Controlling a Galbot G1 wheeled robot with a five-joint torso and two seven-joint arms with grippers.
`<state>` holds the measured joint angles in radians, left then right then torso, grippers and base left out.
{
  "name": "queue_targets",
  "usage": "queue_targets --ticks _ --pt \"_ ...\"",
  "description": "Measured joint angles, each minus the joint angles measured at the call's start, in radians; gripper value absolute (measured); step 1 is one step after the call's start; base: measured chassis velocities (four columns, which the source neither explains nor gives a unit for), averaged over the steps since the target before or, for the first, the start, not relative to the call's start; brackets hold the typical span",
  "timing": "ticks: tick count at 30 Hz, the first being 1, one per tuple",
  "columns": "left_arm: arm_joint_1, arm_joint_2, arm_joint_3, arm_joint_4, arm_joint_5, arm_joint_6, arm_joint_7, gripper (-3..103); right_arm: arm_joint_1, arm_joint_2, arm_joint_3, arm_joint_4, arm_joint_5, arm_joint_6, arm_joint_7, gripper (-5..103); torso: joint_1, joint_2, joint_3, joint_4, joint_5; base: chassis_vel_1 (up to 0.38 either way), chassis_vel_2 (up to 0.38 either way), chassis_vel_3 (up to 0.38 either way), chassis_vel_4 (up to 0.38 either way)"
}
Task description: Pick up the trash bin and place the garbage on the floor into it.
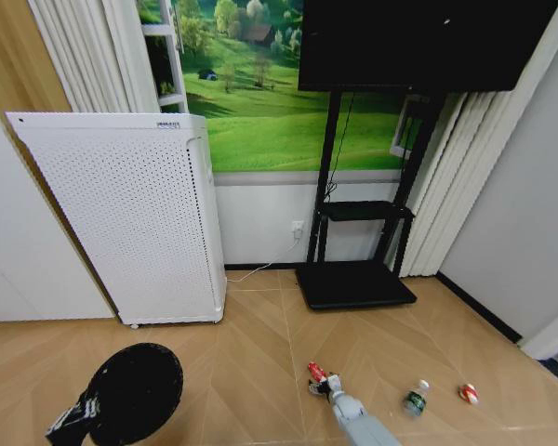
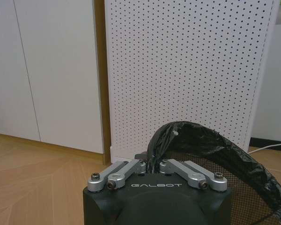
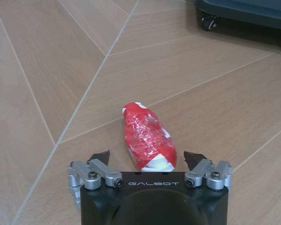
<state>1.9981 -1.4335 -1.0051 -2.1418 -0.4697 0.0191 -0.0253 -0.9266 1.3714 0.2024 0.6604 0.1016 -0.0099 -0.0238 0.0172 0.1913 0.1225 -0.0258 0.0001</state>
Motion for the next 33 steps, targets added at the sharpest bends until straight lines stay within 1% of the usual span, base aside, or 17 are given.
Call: queue_targets --ticks 3,4,5,7,9,10,12,13,15,18,27,29,30,32,33 --pt "0.0 -0.005 0.005 0.002 0.006 -0.003 0.001 7 -0.002 0.003 0.001 -0.005 0.005 0.011 0.014 77 0.0 0.0 0.0 0.0001 -0.0002 0.0 0.0 0.0 0.0" --pt "0.0 -0.005 0.005 0.002 0.006 -0.003 0.001 7 -0.002 0.003 0.001 -0.005 0.005 0.011 0.014 77 0.0 0.0 0.0 0.0001 -0.0002 0.0 0.0 0.0 0.0" --pt "0.001 -0.007 0.006 0.002 0.008 -0.005 0.002 7 0.003 0.006 0.002 -0.014 0.007 0.015 0.022 65 0.0 0.0 0.0 0.0001 -0.0001 0.0 0.0 0.0 0.0" --pt "0.002 -0.009 0.006 0.002 0.01 -0.006 0.003 7 0.007 0.009 0.003 -0.02 0.008 0.016 0.026 65 0.0 0.0 0.0 0.0001 -0.0002 0.0 0.0 0.0 0.0" --pt "0.004 -0.011 0.005 0.002 0.011 -0.009 0.005 7 0.013 0.012 0.003 -0.028 0.009 0.016 0.032 54 0.0 0.0 0.0 0.0002 -0.0001 0.0 0.0 0.0 0.0" --pt "0.004 -0.011 0.005 0.002 0.011 -0.009 0.005 7 0.013 0.012 0.003 -0.028 0.009 0.016 0.032 54 0.0 0.0 0.0 0.0002 -0.0001 0.0 0.0 0.0 0.0" --pt "0.006 -0.011 0.002 0.004 0.011 -0.012 0.006 7 0.015 0.013 0.002 -0.031 0.01 0.016 0.033 45 0.0 0.0 0.0 0.0001 -0.0002 0.0 0.0 0.0 0.0" --pt "0.006 -0.011 0.002 0.004 0.011 -0.012 0.006 7 0.015 0.013 0.002 -0.031 0.01 0.016 0.033 45 0.0 0.0 0.0 0.0001 -0.0002 0.0 0.0 0.0 0.0" --pt "0.003 -0.011 0.002 0.008 0.01 -0.012 0.006 7 0.015 0.012 0.001 -0.029 0.013 0.015 0.034 38 0.0 0.0 0.0 0.0001 -0.0002 0.0 0.0 0.0 0.0" --pt "0.0 -0.01 0.005 0.01 0.01 -0.012 0.006 7 0.01 0.007 0.001 -0.022 0.015 0.014 0.034 36 0.0 0.0 0.0 0.0001 -0.0001 0.0 0.0 0.0 0.0" --pt "-0.007 -0.004 0.008 0.016 0.007 -0.012 0.007 7 -0.027 -0.018 0.005 0.054 0.055 -0.014 0.034 35 0.0 0.0 0.0 -0.0001 -0.0001 0.0 0.0 0.0 0.0" --pt "-0.01 0.002 0.01 0.018 0.001 -0.01 0.007 7 -0.053 -0.034 0.013 0.109 0.093 -0.039 0.034 35 0.0 0.0 0.0 -0.0001 0.0 0.0 0.0 0.0 0.0" --pt "-0.01 0.002 0.01 0.018 0.001 -0.01 0.007 7 -0.053 -0.034 0.013 0.109 0.093 -0.039 0.034 35 0.0 0.0 0.0 -0.0001 0.0 0.0 0.0 0.0 0.0" --pt "-0.014 0.009 0.01 0.023 -0.004 -0.009 0.008 7 -0.086 -0.053 0.026 0.179 0.136 -0.06 0.034 33 0.0 0.0 0.0 0.0001 -0.0001 0.0 0.0 0.0 0.0" --pt "-0.014 0.009 0.01 0.023 -0.004 -0.009 0.008 7 -0.086 -0.053 0.026 0.179 0.136 -0.06 0.034 33 0.0 0.0 0.0 0.0001 -0.0001 0.0 0.0 0.0 0.0"
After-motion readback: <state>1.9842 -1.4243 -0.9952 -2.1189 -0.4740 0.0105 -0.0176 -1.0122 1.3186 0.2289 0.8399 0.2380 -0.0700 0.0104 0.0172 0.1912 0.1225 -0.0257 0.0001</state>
